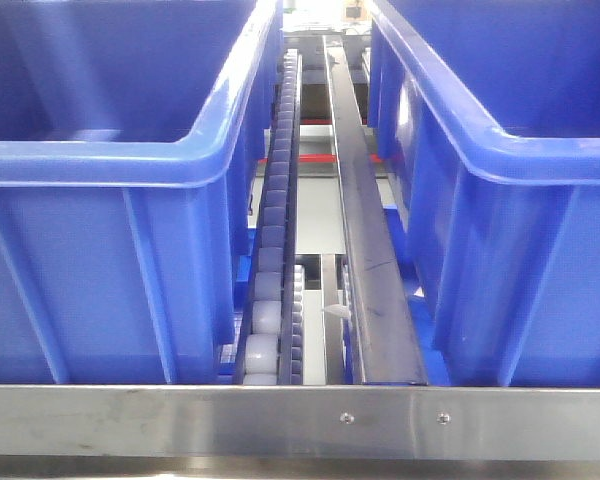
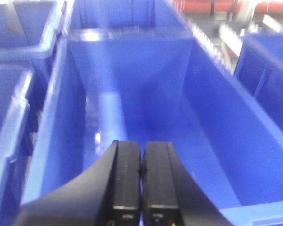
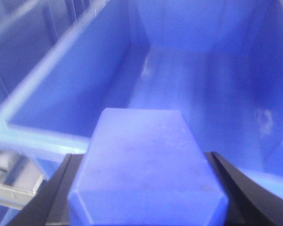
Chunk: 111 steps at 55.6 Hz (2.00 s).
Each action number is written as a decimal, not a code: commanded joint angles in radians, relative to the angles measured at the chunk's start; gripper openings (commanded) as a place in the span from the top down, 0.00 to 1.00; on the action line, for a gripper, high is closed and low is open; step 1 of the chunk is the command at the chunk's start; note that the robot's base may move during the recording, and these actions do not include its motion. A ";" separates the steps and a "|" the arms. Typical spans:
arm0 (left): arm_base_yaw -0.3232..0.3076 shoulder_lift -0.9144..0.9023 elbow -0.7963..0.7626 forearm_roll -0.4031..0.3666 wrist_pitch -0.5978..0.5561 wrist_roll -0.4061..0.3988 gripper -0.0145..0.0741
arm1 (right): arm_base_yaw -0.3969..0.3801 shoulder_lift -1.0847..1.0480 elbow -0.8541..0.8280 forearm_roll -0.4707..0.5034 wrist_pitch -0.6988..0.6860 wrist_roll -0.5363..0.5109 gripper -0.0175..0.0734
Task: Pick and sort blue part to right shelf
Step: 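Lower the left gripper into the bin and open it to release, then lower the right gripper into the other bin and open it to release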
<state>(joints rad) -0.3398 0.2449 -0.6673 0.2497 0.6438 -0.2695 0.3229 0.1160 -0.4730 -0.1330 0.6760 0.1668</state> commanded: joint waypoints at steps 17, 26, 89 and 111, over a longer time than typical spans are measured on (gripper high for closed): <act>0.000 0.007 -0.015 0.012 -0.073 -0.009 0.70 | -0.005 0.595 -0.411 -0.023 0.047 0.082 0.58; 0.000 0.007 -0.015 0.012 -0.071 -0.007 0.70 | -0.059 0.854 -0.576 -0.032 0.140 0.082 0.58; 0.000 0.007 -0.015 0.012 0.002 -0.007 0.70 | -0.231 1.528 -0.713 -0.039 -0.025 -0.019 0.19; 0.000 0.007 -0.015 0.010 0.006 -0.007 0.70 | -0.231 1.390 -0.709 -0.041 0.007 -0.019 0.20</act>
<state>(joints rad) -0.3398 0.2380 -0.6572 0.2514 0.7172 -0.2712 0.0981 1.6114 -1.1508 -0.1531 0.7161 0.1551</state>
